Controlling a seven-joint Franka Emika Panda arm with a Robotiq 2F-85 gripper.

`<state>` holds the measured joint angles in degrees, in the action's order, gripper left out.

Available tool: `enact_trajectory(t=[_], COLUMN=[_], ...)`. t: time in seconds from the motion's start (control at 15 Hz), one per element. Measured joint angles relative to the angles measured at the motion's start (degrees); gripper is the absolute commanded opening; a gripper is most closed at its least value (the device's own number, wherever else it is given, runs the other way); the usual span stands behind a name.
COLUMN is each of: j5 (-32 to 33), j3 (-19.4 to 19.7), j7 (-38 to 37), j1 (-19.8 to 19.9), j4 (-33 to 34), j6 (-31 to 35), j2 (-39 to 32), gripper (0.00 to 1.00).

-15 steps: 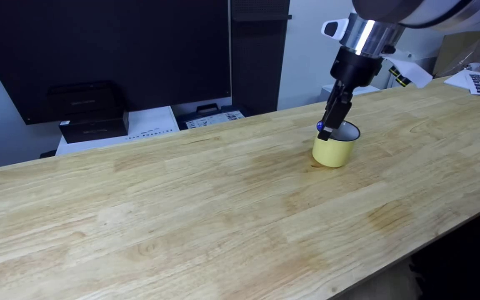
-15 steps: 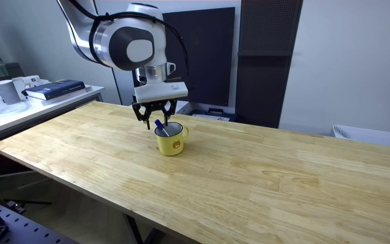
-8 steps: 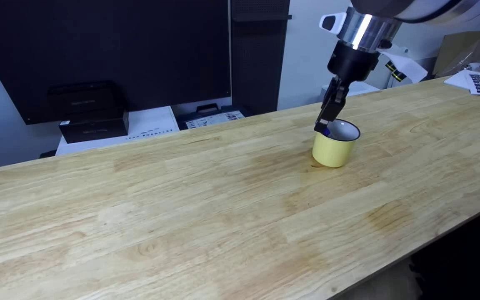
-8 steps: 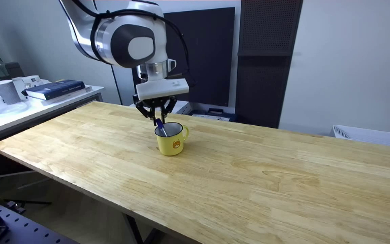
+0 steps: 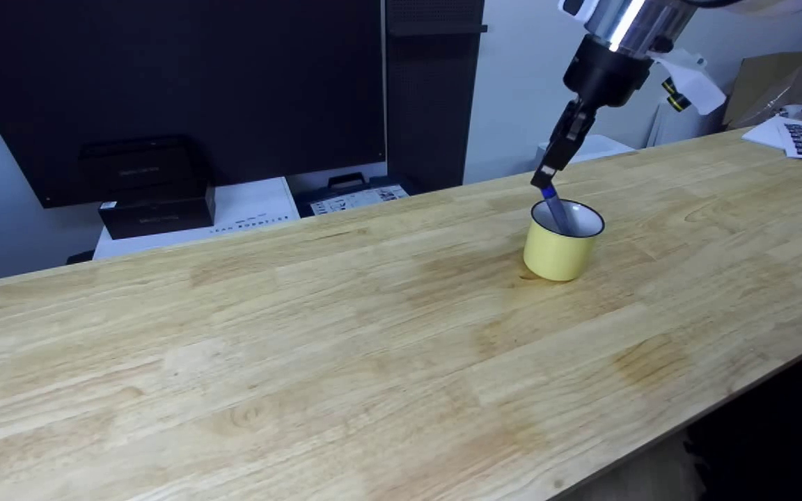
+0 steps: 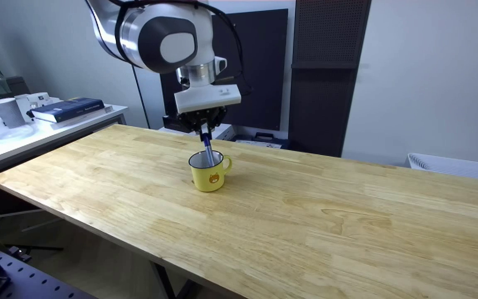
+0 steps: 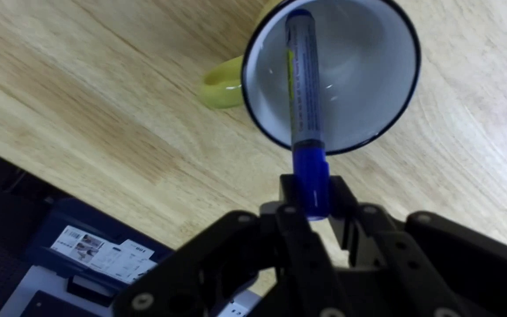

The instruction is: Take the marker from the cup and put it on the table

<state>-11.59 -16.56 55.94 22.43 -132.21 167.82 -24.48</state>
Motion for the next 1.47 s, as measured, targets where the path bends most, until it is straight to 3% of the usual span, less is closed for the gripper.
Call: enact_trajectory(t=[0.27,0.53,0.8,1.07,1.2,1.47], j5=[-6.27,-16.39,-17.64,-12.51,-9.27,-7.38], j3=[-5.66,-12.27,-10.25,5.25,11.14,15.83], j7=[3.06,9.39,8.03,1.99,-1.95,-8.07], j1=[7.13,15.81,19.59,10.21,5.29,-1.84], j4=[-1.13,-1.37,-1.61,-1.35,-0.39,4.09], j6=[1.59,-1.32,-9.45,-17.26,-19.77,-22.13], j2=[4.49,11.25,17.69,17.94,15.42,7.27], gripper=[0.05,0.05,0.05,0.05,0.05,0.05])
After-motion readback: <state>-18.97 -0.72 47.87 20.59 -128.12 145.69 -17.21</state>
